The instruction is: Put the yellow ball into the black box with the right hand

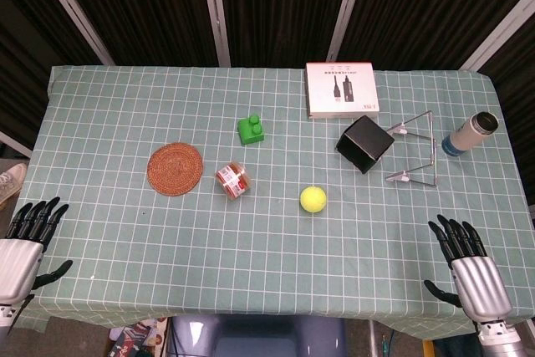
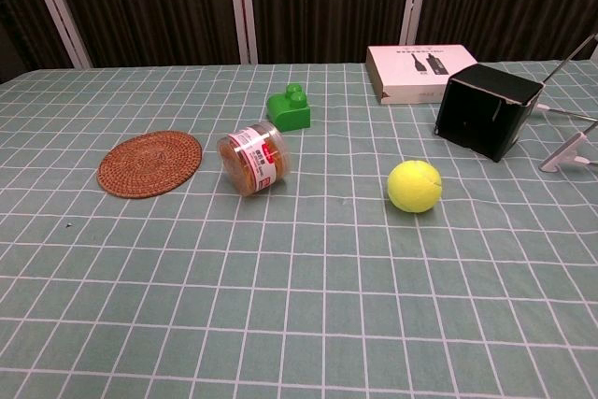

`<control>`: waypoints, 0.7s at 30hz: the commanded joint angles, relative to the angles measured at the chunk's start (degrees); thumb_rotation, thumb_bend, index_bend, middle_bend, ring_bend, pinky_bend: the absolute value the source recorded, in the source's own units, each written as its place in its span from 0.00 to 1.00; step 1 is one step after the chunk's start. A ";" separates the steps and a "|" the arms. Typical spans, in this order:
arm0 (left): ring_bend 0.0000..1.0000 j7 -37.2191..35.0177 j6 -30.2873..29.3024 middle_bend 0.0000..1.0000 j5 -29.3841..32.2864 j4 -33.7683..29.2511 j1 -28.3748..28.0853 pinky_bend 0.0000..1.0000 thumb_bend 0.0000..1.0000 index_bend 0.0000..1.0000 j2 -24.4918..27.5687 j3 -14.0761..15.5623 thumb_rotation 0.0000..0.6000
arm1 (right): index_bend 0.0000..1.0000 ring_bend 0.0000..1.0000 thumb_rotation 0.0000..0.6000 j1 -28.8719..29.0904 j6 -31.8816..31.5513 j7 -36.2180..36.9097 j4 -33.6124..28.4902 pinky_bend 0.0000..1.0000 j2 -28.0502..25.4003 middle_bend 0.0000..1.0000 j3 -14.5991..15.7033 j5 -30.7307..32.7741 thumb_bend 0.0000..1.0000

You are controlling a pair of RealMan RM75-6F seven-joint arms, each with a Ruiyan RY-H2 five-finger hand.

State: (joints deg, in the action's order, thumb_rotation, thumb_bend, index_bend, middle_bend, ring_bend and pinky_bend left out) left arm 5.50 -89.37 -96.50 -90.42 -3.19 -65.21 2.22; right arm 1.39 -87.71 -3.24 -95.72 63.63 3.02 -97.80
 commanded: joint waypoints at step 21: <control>0.00 -1.93 0.61 0.00 -1.28 -0.19 -1.84 0.00 0.14 0.00 0.27 -0.47 1.00 | 0.38 0.39 1.00 1.64 2.59 4.97 -0.06 0.64 10.94 0.45 3.12 -5.49 0.29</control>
State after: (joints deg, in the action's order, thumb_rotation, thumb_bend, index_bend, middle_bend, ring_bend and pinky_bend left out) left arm 3.55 -88.78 -97.76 -90.64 -5.00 -64.92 1.74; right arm 1.67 -88.43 1.72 -94.26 74.00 5.15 -103.48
